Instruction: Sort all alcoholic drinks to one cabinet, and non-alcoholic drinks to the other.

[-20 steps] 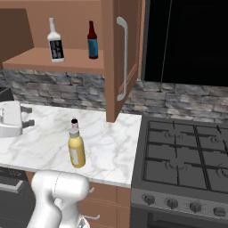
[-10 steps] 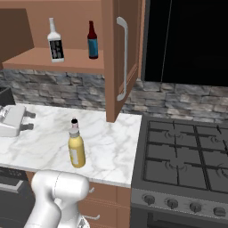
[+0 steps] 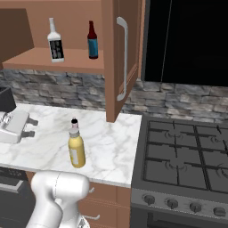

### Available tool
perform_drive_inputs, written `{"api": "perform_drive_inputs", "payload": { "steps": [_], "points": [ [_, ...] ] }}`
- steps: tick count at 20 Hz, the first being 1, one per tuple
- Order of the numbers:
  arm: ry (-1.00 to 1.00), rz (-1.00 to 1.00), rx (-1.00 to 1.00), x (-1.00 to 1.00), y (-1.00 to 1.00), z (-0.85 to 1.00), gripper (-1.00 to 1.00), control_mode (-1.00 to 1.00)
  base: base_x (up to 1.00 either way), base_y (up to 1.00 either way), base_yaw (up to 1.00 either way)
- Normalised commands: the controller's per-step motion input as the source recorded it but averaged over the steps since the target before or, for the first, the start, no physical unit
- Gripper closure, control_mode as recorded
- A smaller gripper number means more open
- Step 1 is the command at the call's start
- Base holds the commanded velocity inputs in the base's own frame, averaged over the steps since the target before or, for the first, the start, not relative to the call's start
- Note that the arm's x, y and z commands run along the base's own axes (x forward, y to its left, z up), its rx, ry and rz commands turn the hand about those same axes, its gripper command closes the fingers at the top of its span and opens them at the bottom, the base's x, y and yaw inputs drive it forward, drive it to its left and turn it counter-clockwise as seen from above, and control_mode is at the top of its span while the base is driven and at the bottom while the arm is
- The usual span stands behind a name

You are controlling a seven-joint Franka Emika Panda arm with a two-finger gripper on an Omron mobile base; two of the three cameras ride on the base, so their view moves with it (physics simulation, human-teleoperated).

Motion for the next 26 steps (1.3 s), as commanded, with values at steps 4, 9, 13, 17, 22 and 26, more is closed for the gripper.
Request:
{"api": "perform_drive_inputs", "payload": {
  "steps": [4,9,13,17,22,26],
  "points": [
    [0.0,0.0,0.03,0.08,-0.08,-0.27,-1.0,-1.0,0.0,0.0,0.0],
    [0.0,0.0,0.01,0.07,-0.01,-0.2,-1.0,-1.0,0.0,0.0,0.0],
    [0.0,0.0,0.01,0.11,0.0,-0.12,-1.0,-1.0,0.0,0.0,0.0],
    [0.0,0.0,0.01,0.16,0.0,-0.04,-1.0,-1.0,0.0,0.0,0.0],
    [0.0,0.0,0.0,0.27,0.0,-0.04,-1.0,-1.0,0.0,0.0,0.0],
    [0.0,0.0,0.01,0.31,-0.01,-0.11,-1.0,-1.0,0.0,0.0,0.0]
  ]
}}
